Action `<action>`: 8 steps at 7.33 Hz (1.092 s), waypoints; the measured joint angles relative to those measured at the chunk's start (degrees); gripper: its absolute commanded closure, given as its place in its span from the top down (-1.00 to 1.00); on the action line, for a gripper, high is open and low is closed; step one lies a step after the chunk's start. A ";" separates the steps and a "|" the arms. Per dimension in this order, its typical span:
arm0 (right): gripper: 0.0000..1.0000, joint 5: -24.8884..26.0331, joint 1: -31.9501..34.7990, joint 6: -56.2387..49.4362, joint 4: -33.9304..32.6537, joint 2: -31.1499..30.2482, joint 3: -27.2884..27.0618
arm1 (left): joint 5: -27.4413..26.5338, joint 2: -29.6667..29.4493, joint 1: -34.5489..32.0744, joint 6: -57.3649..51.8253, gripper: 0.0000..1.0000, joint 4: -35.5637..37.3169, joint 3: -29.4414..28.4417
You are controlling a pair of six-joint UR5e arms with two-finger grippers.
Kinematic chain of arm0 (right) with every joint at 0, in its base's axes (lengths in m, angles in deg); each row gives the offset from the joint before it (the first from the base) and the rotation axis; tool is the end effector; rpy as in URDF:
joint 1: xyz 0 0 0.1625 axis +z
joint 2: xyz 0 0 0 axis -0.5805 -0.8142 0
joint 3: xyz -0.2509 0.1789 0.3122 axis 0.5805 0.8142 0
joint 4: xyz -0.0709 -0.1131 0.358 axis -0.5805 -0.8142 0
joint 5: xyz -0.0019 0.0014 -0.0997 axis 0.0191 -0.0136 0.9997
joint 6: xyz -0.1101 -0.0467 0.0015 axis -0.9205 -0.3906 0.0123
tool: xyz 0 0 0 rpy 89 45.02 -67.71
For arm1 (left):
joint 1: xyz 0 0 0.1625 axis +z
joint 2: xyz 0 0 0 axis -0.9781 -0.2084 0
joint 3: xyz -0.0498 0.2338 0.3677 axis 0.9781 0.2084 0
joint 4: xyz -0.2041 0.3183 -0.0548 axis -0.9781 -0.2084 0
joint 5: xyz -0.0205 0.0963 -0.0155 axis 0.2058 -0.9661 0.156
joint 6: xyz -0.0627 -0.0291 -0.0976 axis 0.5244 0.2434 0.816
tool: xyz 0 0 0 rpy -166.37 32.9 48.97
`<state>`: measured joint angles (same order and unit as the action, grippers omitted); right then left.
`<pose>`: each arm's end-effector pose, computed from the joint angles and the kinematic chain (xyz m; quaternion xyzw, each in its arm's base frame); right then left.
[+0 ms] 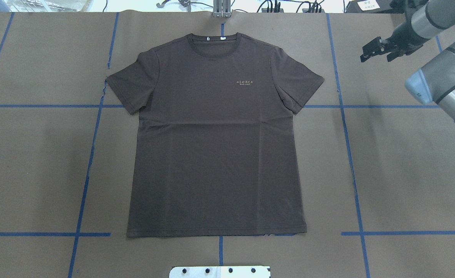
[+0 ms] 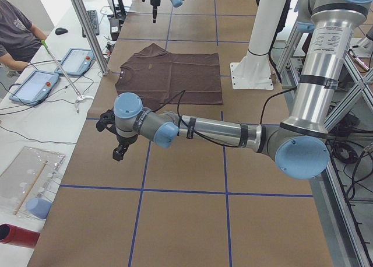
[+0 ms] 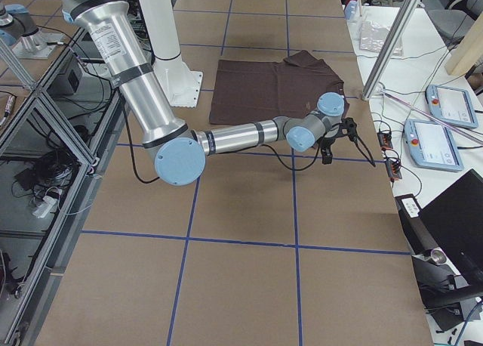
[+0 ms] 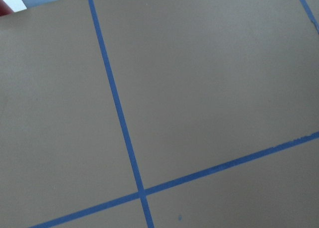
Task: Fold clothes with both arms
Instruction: 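Move the right gripper toward the sleeve nearest it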
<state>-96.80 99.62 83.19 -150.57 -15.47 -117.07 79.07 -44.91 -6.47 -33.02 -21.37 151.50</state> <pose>-0.2535 -0.6580 0.4899 0.1038 -0.4328 -0.0067 0.8955 0.0067 -0.5755 0.5706 0.2029 0.3843 0.1174 0.8929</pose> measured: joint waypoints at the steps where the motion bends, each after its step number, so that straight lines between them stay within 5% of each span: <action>1: 1.00 1.67 -2.06 3.85 0.13 3.29 2.99 | -0.98 -0.74 1.22 1.55 1.00 -1.24 -0.27; 5: 0.97 4.66 -8.28 14.86 0.15 7.50 8.82 | -1.87 -1.30 2.06 6.25 1.00 -4.66 -0.17; 8: 0.75 5.34 -9.89 15.67 0.07 9.00 12.12 | -1.88 -1.39 2.09 7.49 1.00 -4.81 0.05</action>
<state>-91.47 89.73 98.86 -150.50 -6.47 -104.95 77.19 -46.30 -4.38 -25.53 -26.19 151.55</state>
